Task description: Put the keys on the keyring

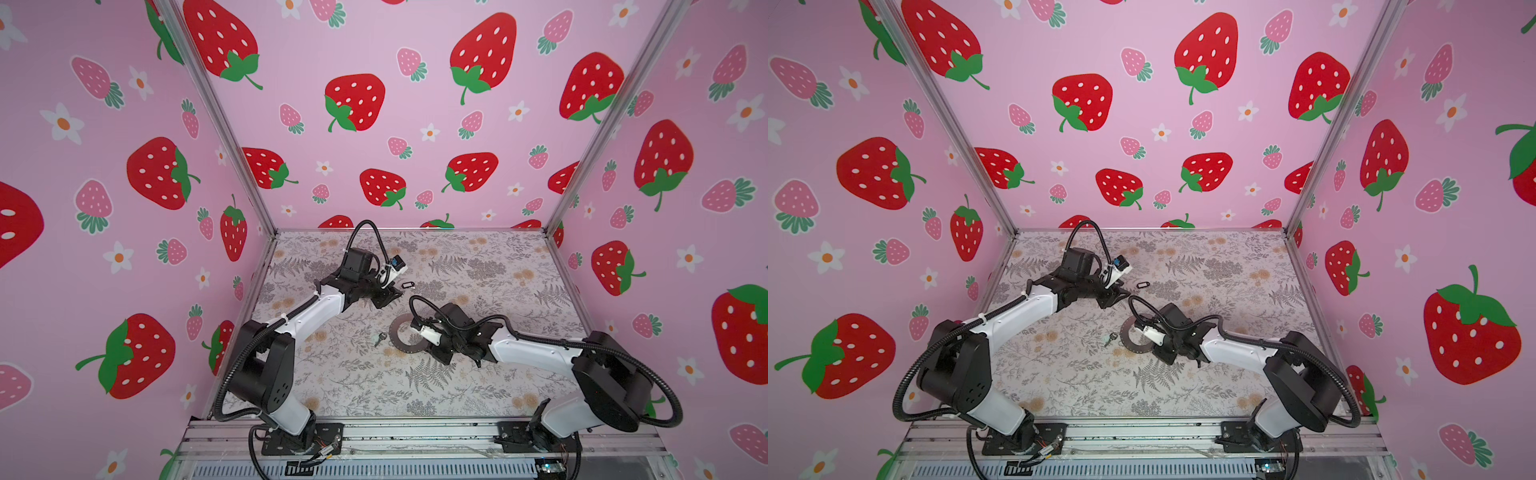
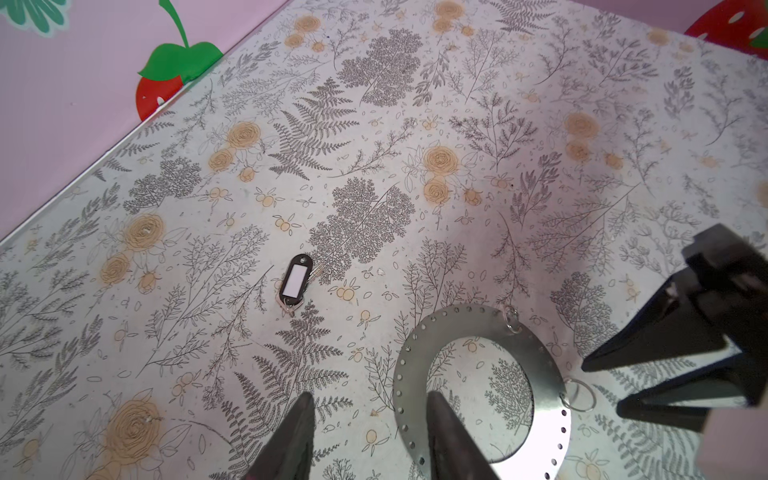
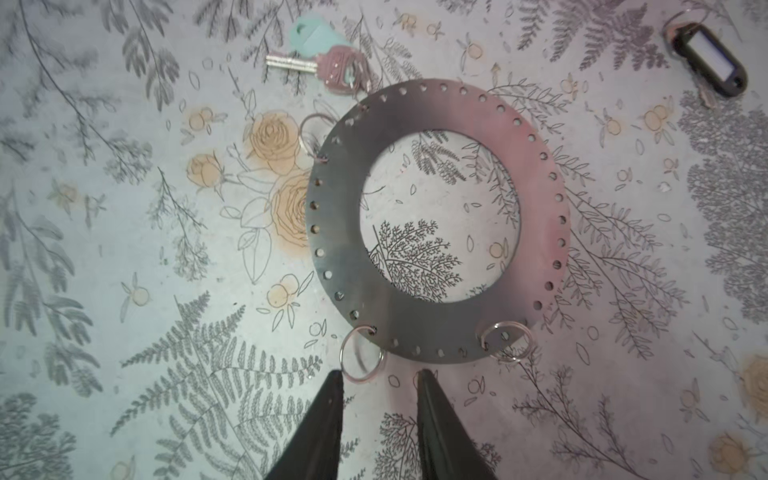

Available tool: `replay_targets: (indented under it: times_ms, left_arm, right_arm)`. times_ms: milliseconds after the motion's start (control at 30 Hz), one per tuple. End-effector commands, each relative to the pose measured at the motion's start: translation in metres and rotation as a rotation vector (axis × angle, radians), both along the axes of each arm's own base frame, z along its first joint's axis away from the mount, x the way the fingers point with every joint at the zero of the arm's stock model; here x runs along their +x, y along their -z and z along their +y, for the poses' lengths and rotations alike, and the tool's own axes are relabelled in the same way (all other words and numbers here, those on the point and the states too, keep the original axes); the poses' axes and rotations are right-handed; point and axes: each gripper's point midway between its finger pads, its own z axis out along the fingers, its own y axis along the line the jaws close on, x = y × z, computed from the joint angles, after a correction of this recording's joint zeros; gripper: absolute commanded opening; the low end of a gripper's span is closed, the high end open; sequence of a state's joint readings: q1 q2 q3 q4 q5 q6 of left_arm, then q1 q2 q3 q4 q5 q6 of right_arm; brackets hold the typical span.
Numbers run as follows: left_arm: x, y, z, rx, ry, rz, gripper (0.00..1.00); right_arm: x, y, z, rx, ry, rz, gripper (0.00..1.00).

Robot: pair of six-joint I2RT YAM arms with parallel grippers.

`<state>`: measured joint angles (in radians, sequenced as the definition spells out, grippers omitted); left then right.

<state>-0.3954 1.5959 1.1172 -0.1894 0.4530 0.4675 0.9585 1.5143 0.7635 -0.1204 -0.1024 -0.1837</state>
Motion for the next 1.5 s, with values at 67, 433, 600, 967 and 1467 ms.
replay_targets:
  times_ms: [67, 433, 600, 967, 1467]
  left_arm:
    - [0.010, -0.018, 0.013, -0.043, -0.030, -0.058, 0.46]
    - [0.012, -0.017, 0.015, -0.045, -0.037, -0.051, 0.47]
    - [0.012, -0.017, 0.015, -0.048, -0.036, -0.045, 0.47]
    - [0.011, -0.013, 0.013, -0.050, -0.027, -0.032, 0.46]
    - [0.011, -0.014, 0.013, -0.065, -0.023, -0.031, 0.47]
  right_arm:
    - [-0.002, 0.003, 0.001, -0.104, -0.126, -0.129, 0.33]
    - [-0.006, 0.025, 0.001, -0.220, -0.205, -0.163, 0.33]
    - [0.006, 0.026, -0.003, -0.262, -0.161, -0.199, 0.28]
    - [-0.001, 0.031, -0.002, -0.265, -0.218, -0.189, 0.13]
    - [-0.010, 0.021, 0.006, -0.194, -0.278, -0.185, 0.00]
